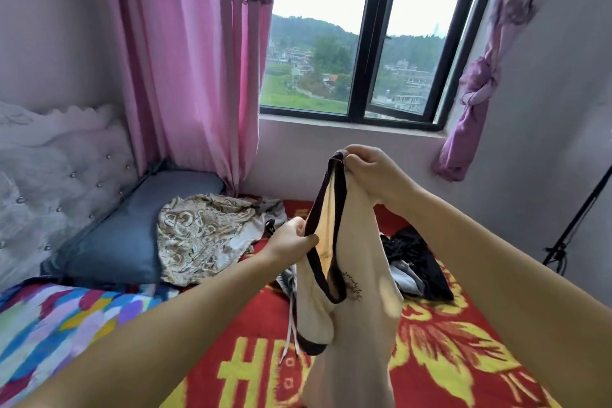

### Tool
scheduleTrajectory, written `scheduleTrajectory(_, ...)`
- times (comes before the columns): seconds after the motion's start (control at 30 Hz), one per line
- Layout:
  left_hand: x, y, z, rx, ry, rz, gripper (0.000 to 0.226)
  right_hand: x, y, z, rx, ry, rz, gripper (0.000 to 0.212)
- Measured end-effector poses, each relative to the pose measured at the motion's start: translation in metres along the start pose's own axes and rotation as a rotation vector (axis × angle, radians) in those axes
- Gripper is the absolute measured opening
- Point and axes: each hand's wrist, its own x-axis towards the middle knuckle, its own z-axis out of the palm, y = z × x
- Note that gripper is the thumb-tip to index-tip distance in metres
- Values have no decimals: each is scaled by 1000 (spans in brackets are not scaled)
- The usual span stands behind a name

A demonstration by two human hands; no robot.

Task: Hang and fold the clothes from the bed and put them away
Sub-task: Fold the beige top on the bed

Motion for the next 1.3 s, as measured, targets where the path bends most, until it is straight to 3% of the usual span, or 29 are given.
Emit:
scheduleTrajectory(0.07, 3, 4, 2, -43, 39, 41, 20, -1, -2, -5, 12, 8, -2, 35)
scheduleTrajectory(0.17, 8, 15, 10, -54, 72, 111, 38, -3, -7, -6, -29, -6, -34, 28)
scheduleTrajectory(0.27, 16, 19, 19, 105, 236, 184, 6, -3, -10, -3, -206, -34, -74, 28)
scheduleTrajectory(0.3, 18, 17, 18, 152, 265, 190, 15, -3, -9, -4, -238, -23, -88, 28)
scheduleTrajectory(0.37, 21, 5, 9, 187, 243, 136, 25, -4, -9, -14, -249, 53, -115, 27)
scheduleTrajectory(0.5, 19, -22, -34, 80, 213, 50, 22, -4, 2, -65, -268, 261, -96, 21)
scheduleTrajectory(0.63, 14, 6, -78, -58, 219, 183, 28, -15, 32, -99, -559, 174, -37, 21)
scheduleTrajectory(0.8, 8, 53, -103, 63, 163, 367, 19, -25, 42, -94, -385, 231, -60, 32)
scheduleTrajectory(0.93, -8, 73, -132, 298, -91, 427, 64, -34, 30, -107, -205, 77, -80, 35)
scheduleTrajectory(1.03, -23, 76, -140, 447, -43, 503, 52, -49, 25, -130, -26, -240, -45, 28)
scheduleTrajectory(1.1, -29, 74, -145, 451, -83, 481, 52, -55, 24, -147, 57, -502, 67, 31)
scheduleTrajectory(1.17, -33, 74, -153, 328, -258, 351, 37, -54, 25, -155, 86, -618, 165, 32)
scheduleTrajectory(1.23, -28, 72, -156, 132, -421, 173, 30, -47, 30, -149, -54, -472, 201, 24)
scheduleTrajectory(1.3, -17, 69, -145, -33, -349, 14, 33, -32, 40, -128, -338, -164, 200, 27)
